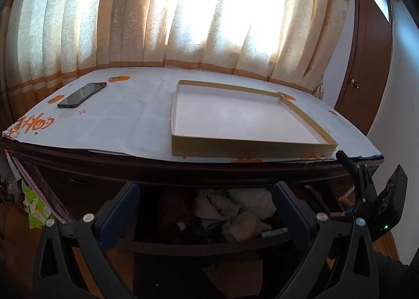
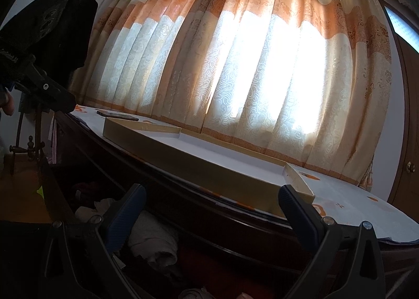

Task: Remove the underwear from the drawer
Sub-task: 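Lower both tools toward the open drawer of clothes below the table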

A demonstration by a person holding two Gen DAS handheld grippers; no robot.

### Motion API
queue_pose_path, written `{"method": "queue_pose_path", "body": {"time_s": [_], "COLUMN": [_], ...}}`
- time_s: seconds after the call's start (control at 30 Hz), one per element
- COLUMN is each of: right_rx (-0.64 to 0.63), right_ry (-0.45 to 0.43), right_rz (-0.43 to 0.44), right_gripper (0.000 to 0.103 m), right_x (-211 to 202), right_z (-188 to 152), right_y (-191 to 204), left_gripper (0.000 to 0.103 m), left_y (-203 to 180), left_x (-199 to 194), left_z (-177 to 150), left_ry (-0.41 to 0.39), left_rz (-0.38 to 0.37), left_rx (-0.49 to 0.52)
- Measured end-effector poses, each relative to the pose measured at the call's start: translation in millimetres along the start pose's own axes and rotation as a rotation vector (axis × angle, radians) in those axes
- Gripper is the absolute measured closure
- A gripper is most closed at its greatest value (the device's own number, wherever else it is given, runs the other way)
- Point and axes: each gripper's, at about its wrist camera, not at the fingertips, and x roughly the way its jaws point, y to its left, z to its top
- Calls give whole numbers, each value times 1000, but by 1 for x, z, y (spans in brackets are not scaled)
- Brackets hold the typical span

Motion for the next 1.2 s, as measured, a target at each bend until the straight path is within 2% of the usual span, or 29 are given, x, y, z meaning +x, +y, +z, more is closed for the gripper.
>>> {"method": "queue_pose_path", "body": {"time_s": [1.2], "right_rx": [51], "right_ry": [185], "right_rz": [59], "right_gripper": [1], "right_x": [-27], "right_z": [-3], "right_y": [11], "left_gripper": [0], "left_y": [-6], "left_x": [-2], "left_z": [0], "left_ry": [12], "left_rz": [-4], "left_rx": [15]}}
